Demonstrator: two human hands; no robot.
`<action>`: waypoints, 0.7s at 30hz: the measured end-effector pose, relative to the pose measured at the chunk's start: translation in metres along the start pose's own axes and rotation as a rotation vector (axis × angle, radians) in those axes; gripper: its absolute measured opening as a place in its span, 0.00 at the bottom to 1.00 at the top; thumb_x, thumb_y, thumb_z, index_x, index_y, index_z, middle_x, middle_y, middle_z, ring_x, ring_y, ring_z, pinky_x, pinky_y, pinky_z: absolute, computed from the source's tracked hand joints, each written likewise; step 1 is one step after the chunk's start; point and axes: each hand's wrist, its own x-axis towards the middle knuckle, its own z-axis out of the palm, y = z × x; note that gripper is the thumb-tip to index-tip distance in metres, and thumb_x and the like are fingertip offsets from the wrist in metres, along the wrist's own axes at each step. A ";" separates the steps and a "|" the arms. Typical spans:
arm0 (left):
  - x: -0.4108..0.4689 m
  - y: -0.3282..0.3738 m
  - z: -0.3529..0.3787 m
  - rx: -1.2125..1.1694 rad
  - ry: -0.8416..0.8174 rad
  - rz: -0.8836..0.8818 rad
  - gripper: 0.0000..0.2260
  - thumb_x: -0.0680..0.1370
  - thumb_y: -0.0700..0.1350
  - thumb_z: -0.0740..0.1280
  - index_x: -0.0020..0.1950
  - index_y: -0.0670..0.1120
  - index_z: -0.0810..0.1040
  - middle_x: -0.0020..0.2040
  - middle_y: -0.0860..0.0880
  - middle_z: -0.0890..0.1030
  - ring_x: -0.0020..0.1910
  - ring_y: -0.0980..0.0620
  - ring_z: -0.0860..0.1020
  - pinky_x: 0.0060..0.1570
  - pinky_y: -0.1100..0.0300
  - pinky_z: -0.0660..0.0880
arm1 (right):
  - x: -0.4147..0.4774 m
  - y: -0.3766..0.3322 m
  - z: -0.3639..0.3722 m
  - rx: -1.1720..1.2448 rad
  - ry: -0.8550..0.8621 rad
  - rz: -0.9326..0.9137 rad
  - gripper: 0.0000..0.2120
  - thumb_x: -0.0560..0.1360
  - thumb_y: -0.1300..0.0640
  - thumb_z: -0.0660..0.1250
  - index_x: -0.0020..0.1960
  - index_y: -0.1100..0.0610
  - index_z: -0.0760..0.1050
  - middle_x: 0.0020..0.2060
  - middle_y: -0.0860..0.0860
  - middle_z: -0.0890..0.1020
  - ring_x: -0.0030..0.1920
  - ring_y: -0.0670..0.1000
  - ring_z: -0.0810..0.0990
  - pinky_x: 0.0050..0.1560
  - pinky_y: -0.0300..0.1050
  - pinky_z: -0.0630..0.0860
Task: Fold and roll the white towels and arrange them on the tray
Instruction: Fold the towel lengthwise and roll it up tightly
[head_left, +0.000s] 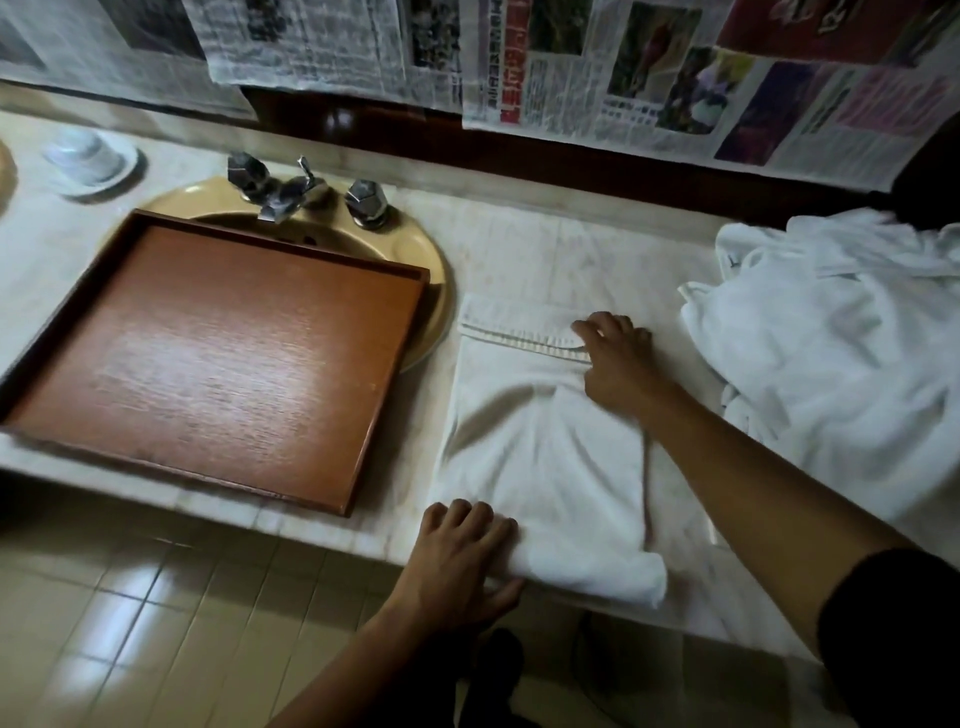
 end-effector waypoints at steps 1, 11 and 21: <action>0.000 0.000 0.000 -0.005 -0.004 -0.001 0.23 0.73 0.68 0.65 0.60 0.54 0.77 0.51 0.53 0.75 0.49 0.49 0.73 0.51 0.50 0.71 | 0.002 0.003 0.001 -0.016 0.021 -0.029 0.30 0.67 0.60 0.69 0.68 0.51 0.71 0.65 0.52 0.73 0.62 0.61 0.72 0.58 0.59 0.71; 0.002 0.000 0.003 -0.037 -0.014 -0.022 0.23 0.72 0.69 0.66 0.59 0.55 0.77 0.51 0.54 0.75 0.50 0.51 0.73 0.51 0.52 0.72 | 0.076 0.042 -0.080 0.354 0.283 0.138 0.14 0.81 0.55 0.65 0.66 0.54 0.76 0.59 0.59 0.82 0.60 0.64 0.79 0.60 0.56 0.76; 0.005 0.001 0.001 -0.040 -0.043 -0.038 0.23 0.73 0.69 0.66 0.60 0.56 0.76 0.51 0.54 0.74 0.50 0.50 0.73 0.51 0.50 0.72 | -0.022 -0.087 0.023 0.227 0.111 -0.363 0.26 0.81 0.40 0.58 0.76 0.48 0.69 0.77 0.54 0.69 0.77 0.60 0.65 0.75 0.66 0.62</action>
